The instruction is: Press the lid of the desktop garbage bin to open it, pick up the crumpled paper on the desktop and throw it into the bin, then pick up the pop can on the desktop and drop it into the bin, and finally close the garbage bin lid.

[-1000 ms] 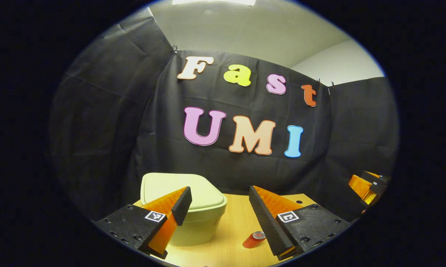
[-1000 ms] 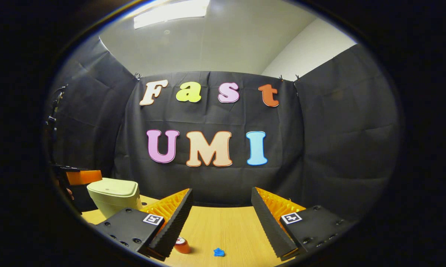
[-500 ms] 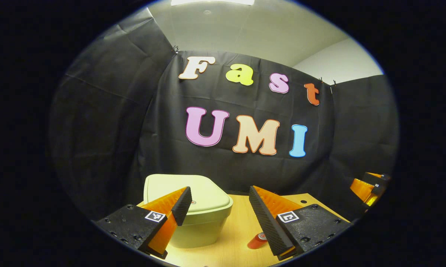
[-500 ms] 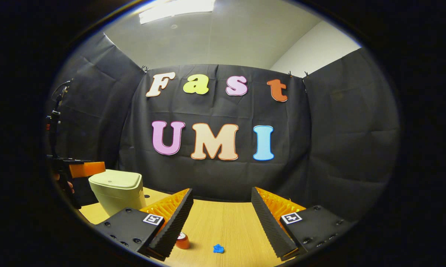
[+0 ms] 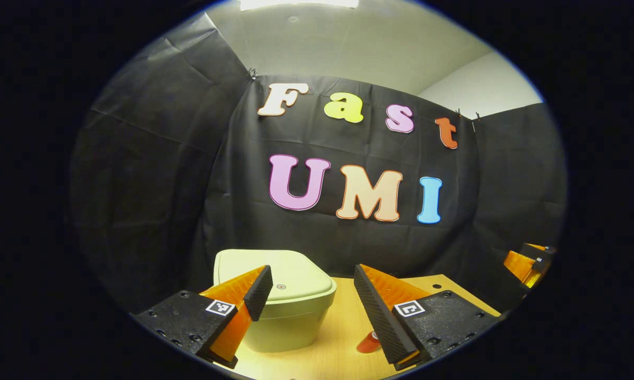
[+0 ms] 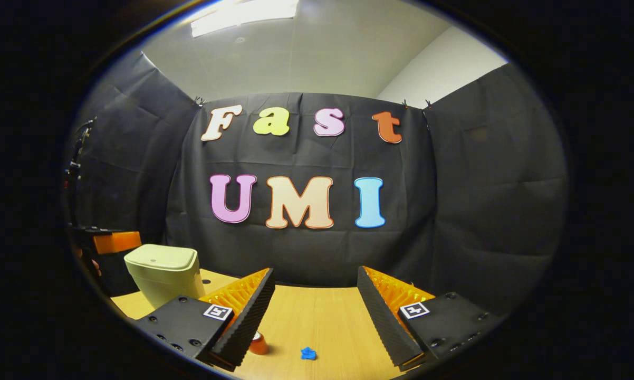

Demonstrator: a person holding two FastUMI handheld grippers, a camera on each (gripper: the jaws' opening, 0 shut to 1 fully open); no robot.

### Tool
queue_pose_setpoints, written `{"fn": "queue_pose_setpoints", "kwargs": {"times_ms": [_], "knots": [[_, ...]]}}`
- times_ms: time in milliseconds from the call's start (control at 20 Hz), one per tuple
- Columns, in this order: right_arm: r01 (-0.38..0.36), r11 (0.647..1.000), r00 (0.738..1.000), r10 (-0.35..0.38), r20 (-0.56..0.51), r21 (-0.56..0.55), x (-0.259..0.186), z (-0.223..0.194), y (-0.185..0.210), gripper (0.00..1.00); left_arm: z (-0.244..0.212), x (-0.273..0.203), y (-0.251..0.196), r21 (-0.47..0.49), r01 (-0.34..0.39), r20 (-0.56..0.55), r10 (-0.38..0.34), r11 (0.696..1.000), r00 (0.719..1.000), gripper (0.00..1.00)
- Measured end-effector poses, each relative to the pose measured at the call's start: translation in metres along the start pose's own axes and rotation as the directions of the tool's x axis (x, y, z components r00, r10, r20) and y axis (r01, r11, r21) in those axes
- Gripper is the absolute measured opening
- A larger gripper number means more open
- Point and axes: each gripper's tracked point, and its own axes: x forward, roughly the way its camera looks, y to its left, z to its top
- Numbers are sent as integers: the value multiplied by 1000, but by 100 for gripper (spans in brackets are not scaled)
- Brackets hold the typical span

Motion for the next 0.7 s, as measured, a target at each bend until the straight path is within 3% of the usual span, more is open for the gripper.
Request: {"fn": "queue_pose_setpoints", "kwargs": {"times_ms": [100,300,400,600,650,700], "knots": [[-14,1000,1000,14,-1,-4,-2,-1,3,99,7,-4,-1,11,1,24,-1,1000,1000,90],[-39,995,999,37,21,89,-4,4,7,99,10,-5,2,59,-3,42,0,998,999,59],[-44,993,999,41,30,107,-2,4,8,99,13,-4,6,82,-13,55,9,997,998,58],[-53,997,998,52,21,57,-1,-2,5,99,13,10,12,104,-19,64,12,994,998,41],[-53,997,998,53,16,54,-3,-4,5,99,8,12,16,99,-27,56,21,995,998,25],[-51,997,999,50,16,55,-5,-6,6,99,4,15,21,91,-41,47,37,995,998,25]]}}
